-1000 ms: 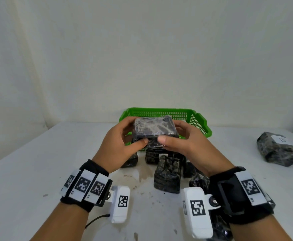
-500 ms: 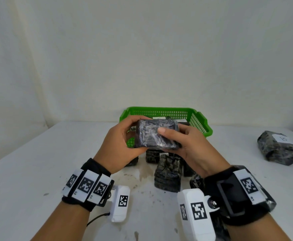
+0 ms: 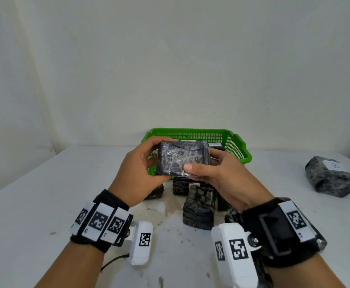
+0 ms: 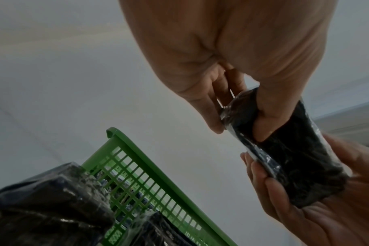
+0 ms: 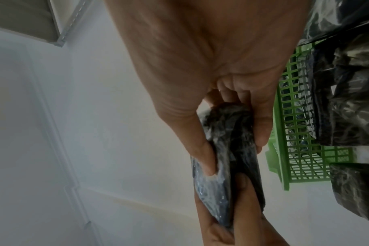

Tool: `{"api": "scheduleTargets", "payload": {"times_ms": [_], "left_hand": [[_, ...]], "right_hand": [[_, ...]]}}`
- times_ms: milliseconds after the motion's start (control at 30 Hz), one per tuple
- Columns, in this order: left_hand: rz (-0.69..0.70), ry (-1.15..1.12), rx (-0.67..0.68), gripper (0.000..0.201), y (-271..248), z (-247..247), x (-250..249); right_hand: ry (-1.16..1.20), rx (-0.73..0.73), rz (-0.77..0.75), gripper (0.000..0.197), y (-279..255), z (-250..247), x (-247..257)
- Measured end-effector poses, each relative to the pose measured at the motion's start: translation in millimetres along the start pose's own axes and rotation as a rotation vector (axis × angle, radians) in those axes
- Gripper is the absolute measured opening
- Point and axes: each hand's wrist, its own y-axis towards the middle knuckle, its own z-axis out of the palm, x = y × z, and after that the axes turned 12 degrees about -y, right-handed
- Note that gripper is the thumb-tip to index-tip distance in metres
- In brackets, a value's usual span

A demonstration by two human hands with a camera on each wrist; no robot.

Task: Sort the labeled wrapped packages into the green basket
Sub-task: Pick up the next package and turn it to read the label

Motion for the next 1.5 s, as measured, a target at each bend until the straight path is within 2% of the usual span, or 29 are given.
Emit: {"api": "scheduleTargets", "payload": {"times_ms": [200, 300, 367, 567, 667, 833, 933, 1033, 1133, 1233, 1500], "left_hand": [[-0.009, -0.012, 0.013, 0.063, 0.3, 0.7, 1.6], [-0.014, 0.008, 0.032, 0.064, -0.3, 2.4, 1.6], [-0.017, 0.002, 0.036, 0.065, -0.5, 3.2, 1.2], [-0.006, -0.018, 0.017, 0.066, 1.1, -1.6, -1.5], [-0.002, -0.031, 0.030, 0.068, 0.8, -0.7, -1.8], [-0.066, -0.114, 0.084, 0.081, -0.6, 0.4, -2.8], [-0.092, -0.179, 0.041, 0.075, -1.3, 0.3, -2.8], [-0.080, -0.131, 0.000, 0.071, -1.0, -1.0, -3.3], [-0.045, -0.086, -0.011, 0.067, -1.3, -2.1, -4.5], [-0.026, -0.046, -0.011, 0.064, -1.3, -1.3, -4.5], [-0.022, 0.025, 0.030, 0.061, -2.5, -0.4, -6.4]], "right_hand": [[-0.017, -0.037, -0.012, 0.062, -1.1, 5.5, 2.0], [-0.054, -0.101, -0.024, 0.063, -0.8, 9.4, -1.3], [-0.069, -0.138, -0.035, 0.055, -0.1, 10.5, -2.8], [-0.012, -0.054, 0.017, 0.041, -1.4, 9.7, 2.1], [-0.020, -0.061, 0.009, 0.034, -2.7, 4.7, 4.0], [-0.045, -0.094, -0.052, 0.043, -4.2, -1.7, 4.8], [-0.081, -0.084, -0.097, 0.046, -6.4, -3.1, 6.9], [-0.165, -0.065, -0.120, 0.044, -8.7, -2.6, 8.0], [-0.173, -0.037, -0.093, 0.052, -7.4, -3.3, 8.0], [-0.099, -0.001, -0.003, 0.065, -6.1, -3.1, 8.5], [0.014, -0.037, -0.012, 0.059, -3.5, -2.4, 5.5]]}}
